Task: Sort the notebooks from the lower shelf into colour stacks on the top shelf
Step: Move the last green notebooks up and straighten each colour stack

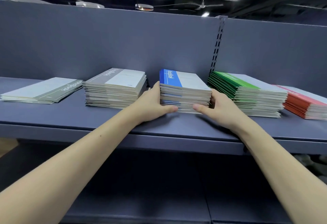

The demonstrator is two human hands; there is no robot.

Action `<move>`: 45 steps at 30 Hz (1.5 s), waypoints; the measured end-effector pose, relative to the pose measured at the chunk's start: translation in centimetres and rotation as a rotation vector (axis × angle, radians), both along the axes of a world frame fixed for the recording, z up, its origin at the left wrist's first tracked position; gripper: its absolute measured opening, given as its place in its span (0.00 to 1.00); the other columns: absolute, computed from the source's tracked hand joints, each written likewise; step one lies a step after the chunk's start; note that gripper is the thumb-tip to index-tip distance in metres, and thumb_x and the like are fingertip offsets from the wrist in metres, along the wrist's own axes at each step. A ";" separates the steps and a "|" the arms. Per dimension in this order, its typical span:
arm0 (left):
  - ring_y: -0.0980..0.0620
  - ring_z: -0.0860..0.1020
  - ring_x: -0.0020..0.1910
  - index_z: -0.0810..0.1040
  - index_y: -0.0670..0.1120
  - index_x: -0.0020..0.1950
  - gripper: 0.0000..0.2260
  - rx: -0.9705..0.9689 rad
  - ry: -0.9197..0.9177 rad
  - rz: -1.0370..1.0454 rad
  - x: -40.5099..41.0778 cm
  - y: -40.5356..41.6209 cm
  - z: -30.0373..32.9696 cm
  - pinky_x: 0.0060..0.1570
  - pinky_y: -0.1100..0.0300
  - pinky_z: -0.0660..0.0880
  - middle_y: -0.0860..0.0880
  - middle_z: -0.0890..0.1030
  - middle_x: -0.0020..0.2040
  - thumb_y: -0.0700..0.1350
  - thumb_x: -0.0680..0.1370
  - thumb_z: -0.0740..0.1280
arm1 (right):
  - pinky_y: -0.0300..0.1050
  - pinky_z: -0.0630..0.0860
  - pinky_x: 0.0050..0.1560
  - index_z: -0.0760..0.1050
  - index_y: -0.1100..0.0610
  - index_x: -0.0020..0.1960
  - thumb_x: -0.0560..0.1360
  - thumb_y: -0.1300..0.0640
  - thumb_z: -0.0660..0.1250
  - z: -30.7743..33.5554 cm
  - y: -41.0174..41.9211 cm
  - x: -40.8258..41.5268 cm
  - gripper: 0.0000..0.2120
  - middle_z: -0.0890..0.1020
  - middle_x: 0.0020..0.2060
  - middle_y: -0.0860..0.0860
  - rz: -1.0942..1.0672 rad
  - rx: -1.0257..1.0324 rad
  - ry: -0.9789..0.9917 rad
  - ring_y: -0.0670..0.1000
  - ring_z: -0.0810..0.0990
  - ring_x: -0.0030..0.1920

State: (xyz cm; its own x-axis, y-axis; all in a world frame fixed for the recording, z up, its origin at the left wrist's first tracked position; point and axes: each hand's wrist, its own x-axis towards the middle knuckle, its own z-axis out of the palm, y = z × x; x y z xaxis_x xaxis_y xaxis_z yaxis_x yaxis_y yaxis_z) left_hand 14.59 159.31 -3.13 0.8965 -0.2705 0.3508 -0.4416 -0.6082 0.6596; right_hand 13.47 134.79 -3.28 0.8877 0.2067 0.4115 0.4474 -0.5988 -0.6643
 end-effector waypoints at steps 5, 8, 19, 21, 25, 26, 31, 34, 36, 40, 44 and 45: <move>0.60 0.77 0.60 0.70 0.56 0.69 0.32 -0.093 0.030 -0.028 -0.3 -0.3 0.2 0.65 0.54 0.73 0.62 0.80 0.59 0.56 0.67 0.76 | 0.55 0.75 0.66 0.73 0.51 0.66 0.66 0.43 0.75 0.2 0.2 -0.1 0.31 0.83 0.58 0.43 0.014 0.114 0.046 0.45 0.81 0.59; 0.64 0.78 0.55 0.73 0.50 0.66 0.27 -0.207 -0.031 0.035 -0.2 -0.3 0.3 0.61 0.65 0.74 0.63 0.80 0.54 0.52 0.70 0.76 | 0.50 0.75 0.66 0.74 0.56 0.66 0.73 0.56 0.76 0.2 0.2 0.1 0.24 0.83 0.56 0.44 0.007 0.214 0.023 0.42 0.81 0.57; 0.54 0.80 0.56 0.71 0.46 0.71 0.28 -0.108 -0.187 0.045 -0.2 -0.3 0.5 0.63 0.54 0.74 0.57 0.81 0.57 0.45 0.73 0.76 | 0.59 0.74 0.65 0.75 0.49 0.61 0.69 0.48 0.75 0.2 0.1 -0.4 0.22 0.85 0.54 0.45 0.104 0.181 -0.042 0.48 0.83 0.57; 0.55 0.79 0.56 0.70 0.45 0.72 0.28 -0.108 -0.199 0.050 -0.1 -0.1 0.5 0.63 0.58 0.74 0.57 0.80 0.57 0.45 0.74 0.75 | 0.58 0.74 0.66 0.74 0.47 0.61 0.67 0.46 0.74 0.2 0.3 -0.5 0.24 0.85 0.55 0.45 0.115 0.165 -0.025 0.48 0.83 0.58; 0.57 0.76 0.63 0.69 0.45 0.74 0.31 -0.170 -0.209 0.080 -0.1 -0.3 0.4 0.65 0.63 0.72 0.56 0.79 0.62 0.48 0.74 0.75 | 0.54 0.74 0.67 0.75 0.48 0.60 0.71 0.53 0.75 0.1 0.2 -0.1 0.19 0.85 0.53 0.41 0.072 0.246 -0.010 0.42 0.82 0.56; 0.59 0.76 0.61 0.70 0.45 0.73 0.29 -0.190 -0.214 0.091 -0.2 -0.3 0.4 0.62 0.69 0.71 0.58 0.79 0.60 0.47 0.74 0.75 | 0.49 0.72 0.68 0.75 0.49 0.62 0.73 0.55 0.76 0.0 0.2 -0.1 0.20 0.84 0.52 0.38 0.043 0.264 -0.017 0.37 0.81 0.54; 0.69 0.78 0.50 0.76 0.47 0.65 0.20 -0.157 -0.247 0.067 -0.7 -0.3 0.5 0.48 0.78 0.67 0.65 0.81 0.51 0.44 0.74 0.75 | 0.57 0.74 0.67 0.76 0.51 0.62 0.71 0.49 0.74 0.2 0.2 -0.7 0.21 0.86 0.52 0.42 0.055 0.237 -0.016 0.47 0.83 0.55; 0.71 0.77 0.47 0.76 0.44 0.62 0.19 -0.126 -0.250 0.055 -0.5 -0.2 0.4 0.46 0.78 0.68 0.68 0.79 0.48 0.43 0.74 0.76 | 0.60 0.74 0.65 0.76 0.47 0.62 0.66 0.42 0.73 0.2 0.2 -0.8 0.26 0.85 0.54 0.44 0.099 0.179 0.006 0.50 0.83 0.56; 0.71 0.77 0.47 0.76 0.44 0.63 0.20 -0.105 -0.250 0.048 -0.5 -0.1 0.5 0.47 0.77 0.69 0.67 0.79 0.48 0.43 0.73 0.76 | 0.58 0.74 0.66 0.75 0.46 0.63 0.65 0.42 0.74 0.1 0.3 -0.8 0.28 0.85 0.56 0.43 0.123 0.178 0.012 0.47 0.83 0.58; 0.71 0.76 0.45 0.74 0.44 0.63 0.20 -0.055 -0.246 0.051 -0.5 -0.1 0.4 0.46 0.76 0.68 0.67 0.78 0.48 0.44 0.74 0.76 | 0.56 0.74 0.67 0.75 0.45 0.64 0.65 0.42 0.74 0.1 0.3 -0.8 0.29 0.84 0.57 0.42 0.116 0.168 0.013 0.46 0.82 0.59; 0.59 0.77 0.48 0.69 0.47 0.69 0.27 -0.019 -0.218 0.049 -0.8 -0.4 0.5 0.53 0.70 0.71 0.61 0.79 0.51 0.47 0.74 0.75 | 0.56 0.74 0.66 0.74 0.44 0.64 0.65 0.42 0.74 -0.1 0.3 -0.7 0.29 0.84 0.56 0.42 0.101 0.128 0.000 0.46 0.82 0.58; 0.57 0.78 0.50 0.68 0.47 0.70 0.27 -0.015 -0.209 0.049 -0.8 -0.5 0.6 0.55 0.64 0.72 0.60 0.79 0.52 0.47 0.74 0.75 | 0.56 0.74 0.66 0.74 0.44 0.65 0.65 0.42 0.74 -0.1 0.3 -0.7 0.28 0.84 0.56 0.42 0.097 0.120 -0.001 0.46 0.82 0.58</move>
State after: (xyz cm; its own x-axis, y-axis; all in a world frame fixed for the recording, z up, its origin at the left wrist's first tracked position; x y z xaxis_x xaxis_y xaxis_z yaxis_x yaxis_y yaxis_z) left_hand 13.76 158.84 -2.56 0.8157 -0.2215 0.5343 -0.5399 -0.6229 0.5661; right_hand 12.77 135.07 -3.36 0.8654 0.2406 0.4395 0.5001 -0.4695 -0.7277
